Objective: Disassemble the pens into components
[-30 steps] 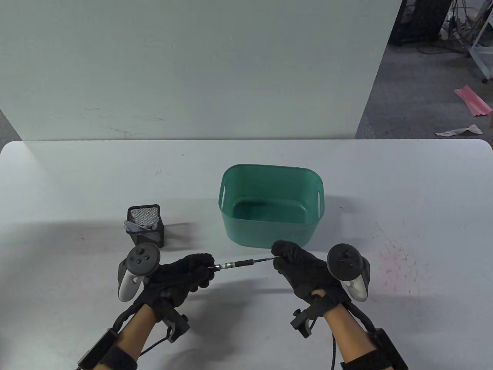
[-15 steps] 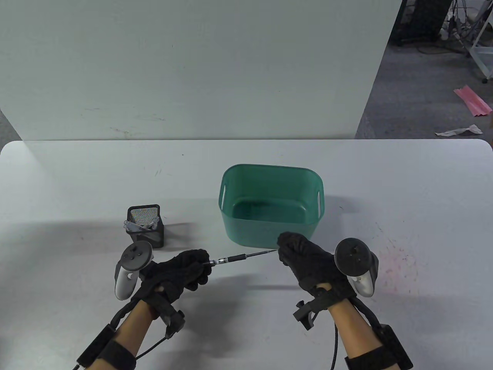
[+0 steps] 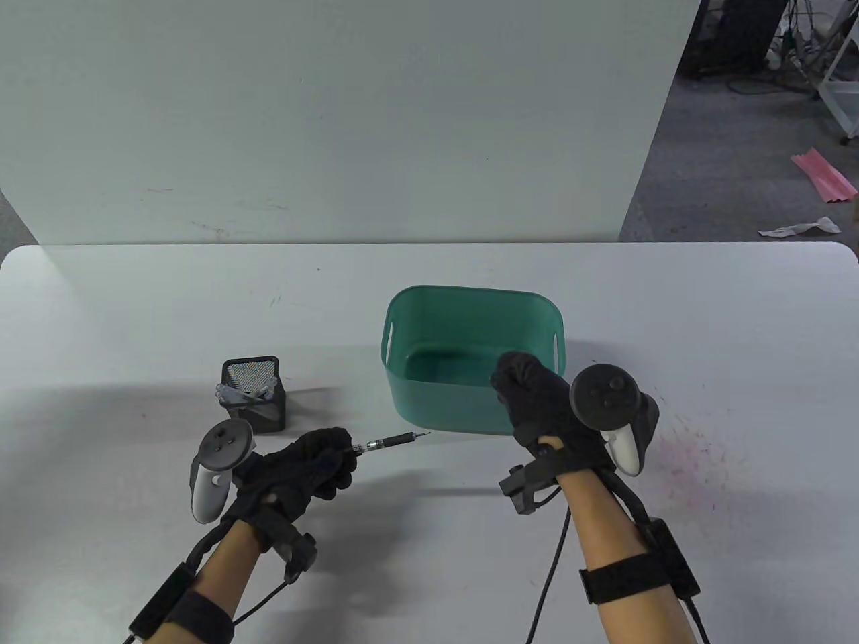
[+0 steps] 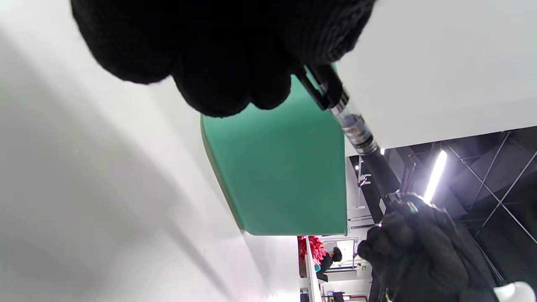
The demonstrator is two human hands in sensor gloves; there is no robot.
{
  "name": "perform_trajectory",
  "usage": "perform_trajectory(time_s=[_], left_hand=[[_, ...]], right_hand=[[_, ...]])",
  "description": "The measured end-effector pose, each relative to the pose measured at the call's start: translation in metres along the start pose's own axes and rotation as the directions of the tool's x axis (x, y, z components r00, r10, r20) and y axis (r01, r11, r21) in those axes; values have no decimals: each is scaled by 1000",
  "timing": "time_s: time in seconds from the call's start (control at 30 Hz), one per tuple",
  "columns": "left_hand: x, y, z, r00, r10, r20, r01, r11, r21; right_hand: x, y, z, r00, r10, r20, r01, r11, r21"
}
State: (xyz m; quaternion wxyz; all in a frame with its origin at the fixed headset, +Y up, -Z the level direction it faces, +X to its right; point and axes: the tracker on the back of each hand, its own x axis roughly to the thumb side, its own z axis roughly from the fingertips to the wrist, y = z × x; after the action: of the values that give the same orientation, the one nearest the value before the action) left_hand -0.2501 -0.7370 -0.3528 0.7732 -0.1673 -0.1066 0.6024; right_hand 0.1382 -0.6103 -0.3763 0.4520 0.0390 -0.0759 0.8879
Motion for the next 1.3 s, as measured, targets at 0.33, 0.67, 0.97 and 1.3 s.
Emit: perform_trajectory(time_s=[0.33, 0.67, 0.97, 1.3], left_hand=[[3, 4, 2, 998, -60, 13, 60, 997, 38], [6, 10, 5, 998, -63, 20, 62, 995, 77], [9, 7, 5, 997, -75, 30, 72, 995, 73], [14, -5, 3, 988, -147, 46, 145, 989, 38]], right_hand=[[21, 28, -54, 940, 288, -185, -291, 957, 14], [23, 32, -48, 945, 315, -89, -316, 949, 10], [22, 30, 14, 915, 309, 258, -354, 923, 150], [-12, 45, 55, 943, 120, 310, -211, 937, 277]])
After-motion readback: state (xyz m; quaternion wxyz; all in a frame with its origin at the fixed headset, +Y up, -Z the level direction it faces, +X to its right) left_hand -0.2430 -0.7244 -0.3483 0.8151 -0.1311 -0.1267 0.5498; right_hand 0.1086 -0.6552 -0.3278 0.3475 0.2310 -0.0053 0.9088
